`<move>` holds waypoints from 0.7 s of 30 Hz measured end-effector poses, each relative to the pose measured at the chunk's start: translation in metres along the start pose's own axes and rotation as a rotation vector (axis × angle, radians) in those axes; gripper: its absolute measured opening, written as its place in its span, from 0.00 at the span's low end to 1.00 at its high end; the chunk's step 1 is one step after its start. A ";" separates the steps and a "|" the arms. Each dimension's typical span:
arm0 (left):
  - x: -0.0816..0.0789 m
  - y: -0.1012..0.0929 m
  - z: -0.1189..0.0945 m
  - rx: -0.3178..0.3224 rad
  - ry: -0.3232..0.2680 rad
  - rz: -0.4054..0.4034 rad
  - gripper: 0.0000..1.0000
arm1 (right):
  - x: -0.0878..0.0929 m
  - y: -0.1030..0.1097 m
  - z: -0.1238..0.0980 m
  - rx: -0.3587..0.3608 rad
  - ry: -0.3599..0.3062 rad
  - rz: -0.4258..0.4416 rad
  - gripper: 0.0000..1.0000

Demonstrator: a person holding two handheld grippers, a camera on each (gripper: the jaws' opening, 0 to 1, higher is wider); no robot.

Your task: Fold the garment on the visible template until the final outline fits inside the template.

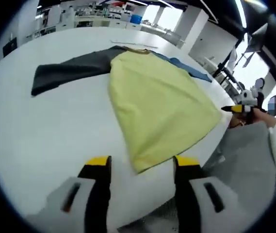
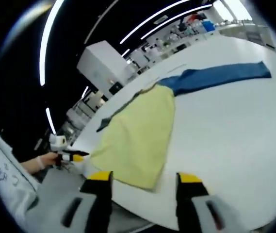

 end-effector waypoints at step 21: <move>-0.025 -0.007 -0.009 -0.067 -0.201 -0.016 0.99 | -0.057 -0.018 -0.004 0.104 -0.038 -0.118 1.00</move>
Point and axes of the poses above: the point that each gripper's makers call its tool centre point, and the gripper's own axes: z roughly forward along the fingers, y roughly to its left, x roughly out of its underside, the point moved 8 cm from there along -z, roughly backward along the fingers, and after that the axes turned 13 degrees about z, right-handed, at the moved point
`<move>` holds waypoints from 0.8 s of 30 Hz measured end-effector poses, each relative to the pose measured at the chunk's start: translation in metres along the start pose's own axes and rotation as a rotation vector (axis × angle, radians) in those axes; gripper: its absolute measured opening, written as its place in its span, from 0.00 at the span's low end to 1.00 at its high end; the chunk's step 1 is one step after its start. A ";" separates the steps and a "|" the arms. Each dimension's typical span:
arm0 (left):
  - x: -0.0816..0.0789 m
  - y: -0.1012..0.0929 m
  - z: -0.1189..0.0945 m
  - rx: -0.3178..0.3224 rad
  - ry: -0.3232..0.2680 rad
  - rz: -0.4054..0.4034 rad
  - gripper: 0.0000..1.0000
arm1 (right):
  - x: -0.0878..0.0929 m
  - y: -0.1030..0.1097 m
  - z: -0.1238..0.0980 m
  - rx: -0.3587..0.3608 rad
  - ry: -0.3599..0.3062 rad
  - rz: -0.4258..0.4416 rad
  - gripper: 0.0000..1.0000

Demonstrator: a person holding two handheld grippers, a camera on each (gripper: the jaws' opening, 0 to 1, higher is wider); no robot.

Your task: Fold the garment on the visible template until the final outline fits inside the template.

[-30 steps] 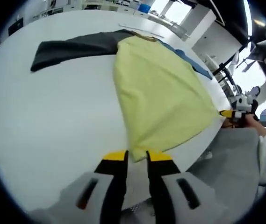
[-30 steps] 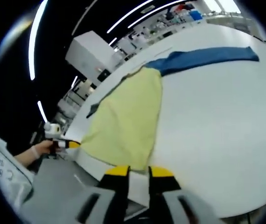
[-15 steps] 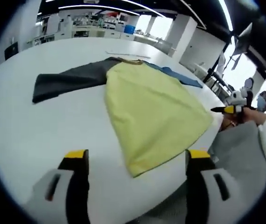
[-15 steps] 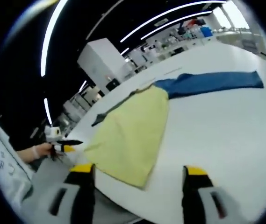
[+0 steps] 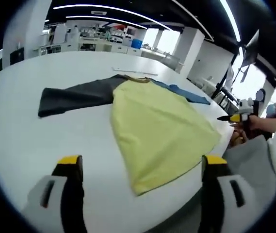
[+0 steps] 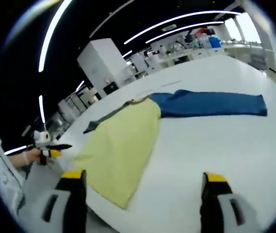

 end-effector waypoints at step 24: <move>-0.009 -0.007 -0.016 -0.105 -0.120 -0.008 0.91 | -0.123 -0.133 -0.014 0.397 -0.032 -0.041 0.79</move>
Point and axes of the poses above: the point that each gripper's makers call its tool centre point, and the gripper's own axes: z roughly forward along the fingers, y roughly to its left, x roughly out of its underside, the point moved 8 cm from there along -z, roughly backward along the fingers, and after that the axes turned 13 degrees about z, right-handed, at the moved point
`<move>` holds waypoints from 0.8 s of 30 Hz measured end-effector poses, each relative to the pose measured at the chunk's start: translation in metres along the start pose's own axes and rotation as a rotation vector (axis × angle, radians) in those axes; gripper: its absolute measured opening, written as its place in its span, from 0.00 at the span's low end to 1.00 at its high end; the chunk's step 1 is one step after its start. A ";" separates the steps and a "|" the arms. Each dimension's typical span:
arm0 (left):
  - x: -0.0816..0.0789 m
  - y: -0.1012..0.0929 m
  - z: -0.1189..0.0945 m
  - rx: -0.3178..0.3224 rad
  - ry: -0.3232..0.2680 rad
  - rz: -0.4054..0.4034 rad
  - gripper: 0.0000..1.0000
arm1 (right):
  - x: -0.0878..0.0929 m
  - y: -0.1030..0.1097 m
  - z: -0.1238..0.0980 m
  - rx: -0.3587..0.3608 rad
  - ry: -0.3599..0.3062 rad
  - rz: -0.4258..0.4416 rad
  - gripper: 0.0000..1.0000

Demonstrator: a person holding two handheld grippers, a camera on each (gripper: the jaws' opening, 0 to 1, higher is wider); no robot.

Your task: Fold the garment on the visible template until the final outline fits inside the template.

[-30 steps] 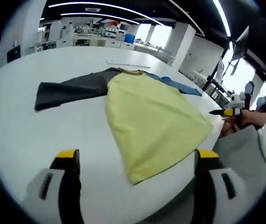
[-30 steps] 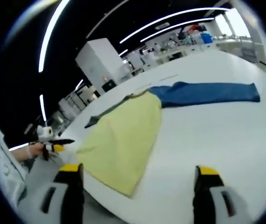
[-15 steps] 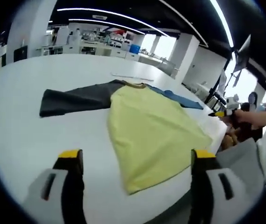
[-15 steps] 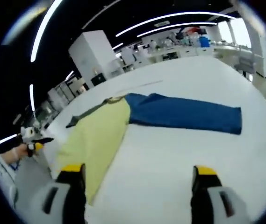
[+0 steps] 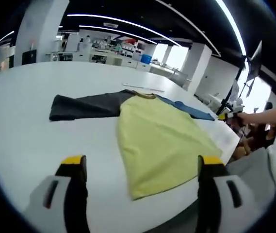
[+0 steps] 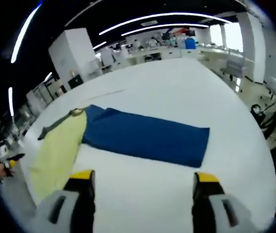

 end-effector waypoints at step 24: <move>0.010 0.010 0.001 -0.047 0.027 -0.062 0.86 | -0.006 -0.028 0.017 0.116 -0.099 0.370 0.46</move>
Point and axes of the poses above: the point that each gripper's makers call its tool centre point, and the gripper's own axes: z roughly forward along the fingers, y roughly to its left, x roughly out of its underside, the point moved 8 cm from there along -z, roughly backward along the fingers, and after that the axes turned 13 degrees about z, right-handed, at the moved point
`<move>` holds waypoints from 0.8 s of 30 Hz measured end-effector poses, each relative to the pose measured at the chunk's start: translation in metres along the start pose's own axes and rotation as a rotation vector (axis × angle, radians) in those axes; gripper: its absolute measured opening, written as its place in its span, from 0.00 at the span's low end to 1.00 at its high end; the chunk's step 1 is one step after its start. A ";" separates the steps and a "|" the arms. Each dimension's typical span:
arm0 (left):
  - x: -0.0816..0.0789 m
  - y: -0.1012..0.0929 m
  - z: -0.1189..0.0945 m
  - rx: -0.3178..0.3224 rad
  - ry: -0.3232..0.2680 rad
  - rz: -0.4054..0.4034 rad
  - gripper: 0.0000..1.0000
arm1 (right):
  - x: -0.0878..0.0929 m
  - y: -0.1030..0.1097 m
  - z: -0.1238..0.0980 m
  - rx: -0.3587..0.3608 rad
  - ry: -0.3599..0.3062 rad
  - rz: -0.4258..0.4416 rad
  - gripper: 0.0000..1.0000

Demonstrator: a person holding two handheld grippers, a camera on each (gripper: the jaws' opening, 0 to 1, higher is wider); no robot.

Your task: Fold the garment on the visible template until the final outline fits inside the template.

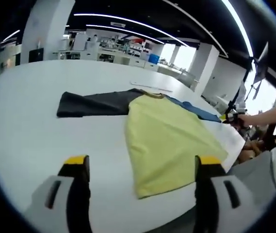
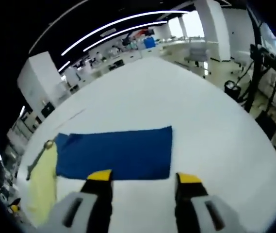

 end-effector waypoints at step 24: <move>0.000 0.001 -0.001 -0.007 -0.004 -0.020 0.82 | -0.007 -0.021 0.008 0.011 -0.098 0.373 0.00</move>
Point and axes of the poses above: the point that each gripper's makers call its tool centre point, and the gripper's own axes: z roughly forward along the fingers, y roughly to its left, x roughly out of its underside, the point moved 8 cm from there along -z, roughly backward along the fingers, and after that the axes turned 13 degrees about z, right-handed, at the moved point
